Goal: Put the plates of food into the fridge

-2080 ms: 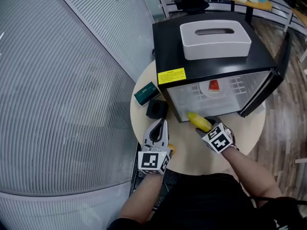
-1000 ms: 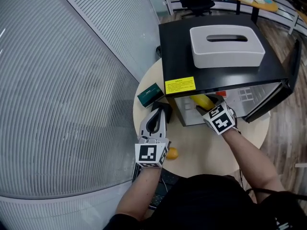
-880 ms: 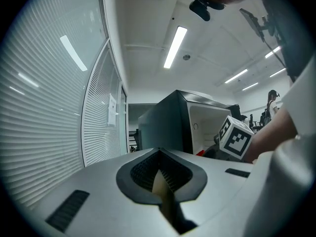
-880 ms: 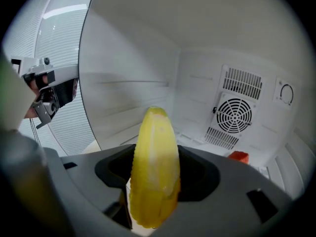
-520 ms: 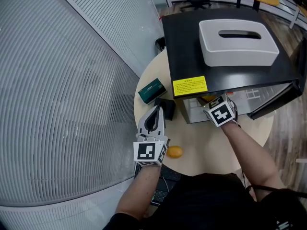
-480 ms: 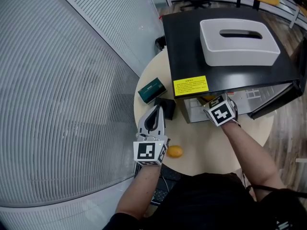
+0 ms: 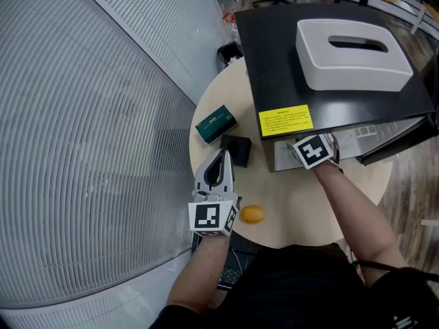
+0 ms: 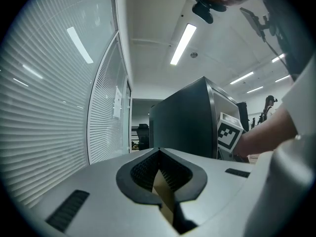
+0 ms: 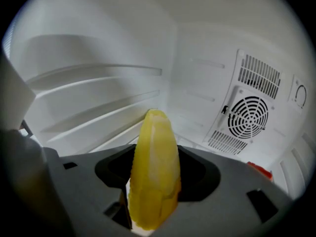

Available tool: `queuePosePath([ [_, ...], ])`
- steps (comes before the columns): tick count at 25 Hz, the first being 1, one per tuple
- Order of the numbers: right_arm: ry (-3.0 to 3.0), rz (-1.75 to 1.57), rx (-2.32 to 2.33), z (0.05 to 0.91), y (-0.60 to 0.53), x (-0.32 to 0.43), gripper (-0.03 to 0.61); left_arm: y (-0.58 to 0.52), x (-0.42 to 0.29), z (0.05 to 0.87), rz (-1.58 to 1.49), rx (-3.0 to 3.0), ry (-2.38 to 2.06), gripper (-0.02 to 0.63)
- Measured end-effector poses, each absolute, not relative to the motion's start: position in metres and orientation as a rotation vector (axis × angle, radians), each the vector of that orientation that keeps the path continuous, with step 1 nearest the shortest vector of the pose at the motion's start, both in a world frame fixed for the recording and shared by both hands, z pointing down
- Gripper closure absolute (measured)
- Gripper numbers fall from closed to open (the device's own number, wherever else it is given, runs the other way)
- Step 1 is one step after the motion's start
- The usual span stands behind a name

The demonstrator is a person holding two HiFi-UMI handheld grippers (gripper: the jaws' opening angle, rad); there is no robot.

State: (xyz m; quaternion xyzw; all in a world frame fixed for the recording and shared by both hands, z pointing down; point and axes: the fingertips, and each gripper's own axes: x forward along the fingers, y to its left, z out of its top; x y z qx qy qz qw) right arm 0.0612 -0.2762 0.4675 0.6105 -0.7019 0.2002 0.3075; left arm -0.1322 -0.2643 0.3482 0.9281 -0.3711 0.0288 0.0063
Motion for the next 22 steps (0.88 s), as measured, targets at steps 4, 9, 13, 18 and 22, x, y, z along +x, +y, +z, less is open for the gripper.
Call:
queuePosePath([
  [4, -1.835, 0.525, 1.615, 0.470, -0.278, 0.062, 0.337, -0.264, -0.137, 0.352, 0.094, 2.891, -1.156, 0.609],
  [9, -1.815, 0.521, 1.613, 0.472, -0.280, 0.062, 0.337, -0.258, -0.133, 0.357, 0.101, 2.888, -1.139, 0.609],
  [13, -1.799, 0.517, 1.612, 0.474, -0.281, 0.063, 0.337, -0.257, -0.138, 0.356, 0.087, 2.886, -1.142, 0.609],
  [18, -1.765, 0.407, 1.616, 0.470, -0.281, 0.064, 0.337, -0.253, -0.142, 0.350, 0.080, 2.887, -1.158, 0.609],
  [22, -1.753, 0.295, 1.631, 0.461, -0.279, 0.065, 0.337, -0.249, -0.144, 0.346, 0.075, 2.889, -1.176, 0.609],
])
